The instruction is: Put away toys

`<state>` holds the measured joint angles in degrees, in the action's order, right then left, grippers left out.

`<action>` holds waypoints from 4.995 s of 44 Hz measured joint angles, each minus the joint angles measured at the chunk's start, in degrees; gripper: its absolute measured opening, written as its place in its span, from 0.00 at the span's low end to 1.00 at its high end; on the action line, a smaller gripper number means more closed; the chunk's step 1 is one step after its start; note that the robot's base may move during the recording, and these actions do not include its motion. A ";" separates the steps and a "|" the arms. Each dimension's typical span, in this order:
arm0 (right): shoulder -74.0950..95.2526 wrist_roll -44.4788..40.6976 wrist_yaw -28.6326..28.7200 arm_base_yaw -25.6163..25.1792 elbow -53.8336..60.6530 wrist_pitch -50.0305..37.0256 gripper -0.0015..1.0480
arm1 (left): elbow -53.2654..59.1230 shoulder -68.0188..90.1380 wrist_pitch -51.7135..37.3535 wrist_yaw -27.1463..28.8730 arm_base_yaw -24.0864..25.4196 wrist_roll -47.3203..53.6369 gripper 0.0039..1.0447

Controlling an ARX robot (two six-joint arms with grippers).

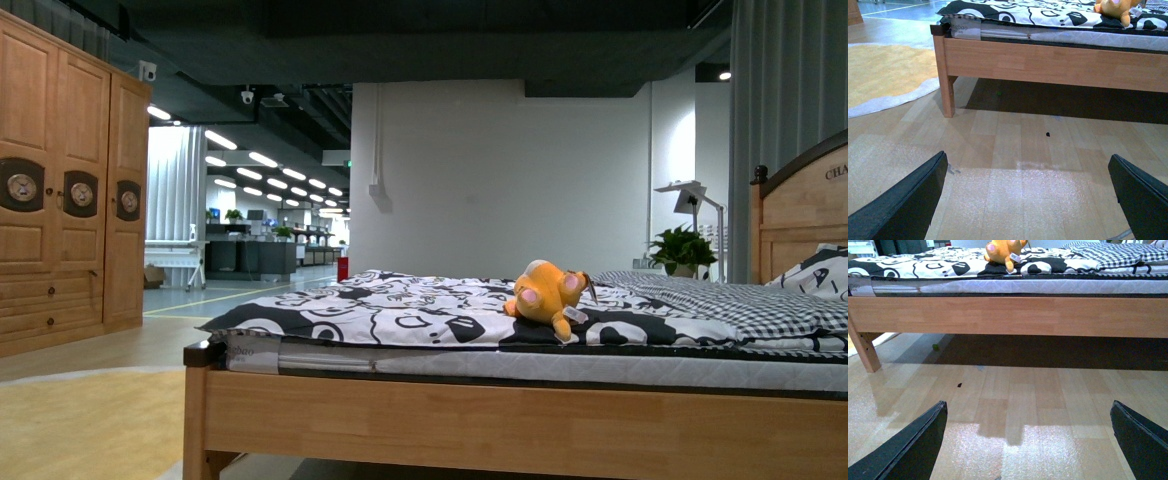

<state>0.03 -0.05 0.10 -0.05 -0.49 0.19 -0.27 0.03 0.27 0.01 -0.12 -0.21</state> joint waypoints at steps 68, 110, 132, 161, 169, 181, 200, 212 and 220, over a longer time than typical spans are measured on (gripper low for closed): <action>0.04 0.00 -0.04 0.00 0.00 0.00 0.94 | 0.00 0.00 0.00 0.00 0.00 0.02 0.94; 0.00 0.02 -0.02 0.00 0.00 0.04 0.94 | -0.02 0.00 0.02 0.02 0.00 0.00 0.94; 0.02 0.02 0.00 0.00 0.00 0.02 0.94 | -0.02 0.04 0.00 0.02 0.02 0.02 0.94; 31.71 5.42 30.67 -8.63 -17.20 -15.50 0.94 | -0.02 0.02 0.00 0.00 0.02 0.02 0.94; 44.39 5.27 20.44 1.95 -29.03 -20.74 0.94 | -0.02 0.02 0.00 0.00 0.02 0.02 0.94; 63.71 -2.01 6.01 17.40 -47.39 -22.60 0.94 | -0.02 0.02 0.00 0.00 0.02 0.02 0.94; 81.90 -12.81 -8.57 24.92 -57.40 -23.52 0.94 | -0.02 0.02 0.00 0.00 0.02 0.02 0.94; 88.74 -16.44 -15.06 22.93 -58.38 -25.59 0.94 | -0.02 0.02 0.00 0.00 0.02 0.00 0.94; 90.71 -16.83 -15.15 21.31 -56.78 -27.28 0.94 | -0.02 0.02 0.00 0.00 0.02 0.02 0.94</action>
<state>90.74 -16.88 -15.05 21.26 -57.28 -27.09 -0.30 0.05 0.27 0.01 -0.10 -0.19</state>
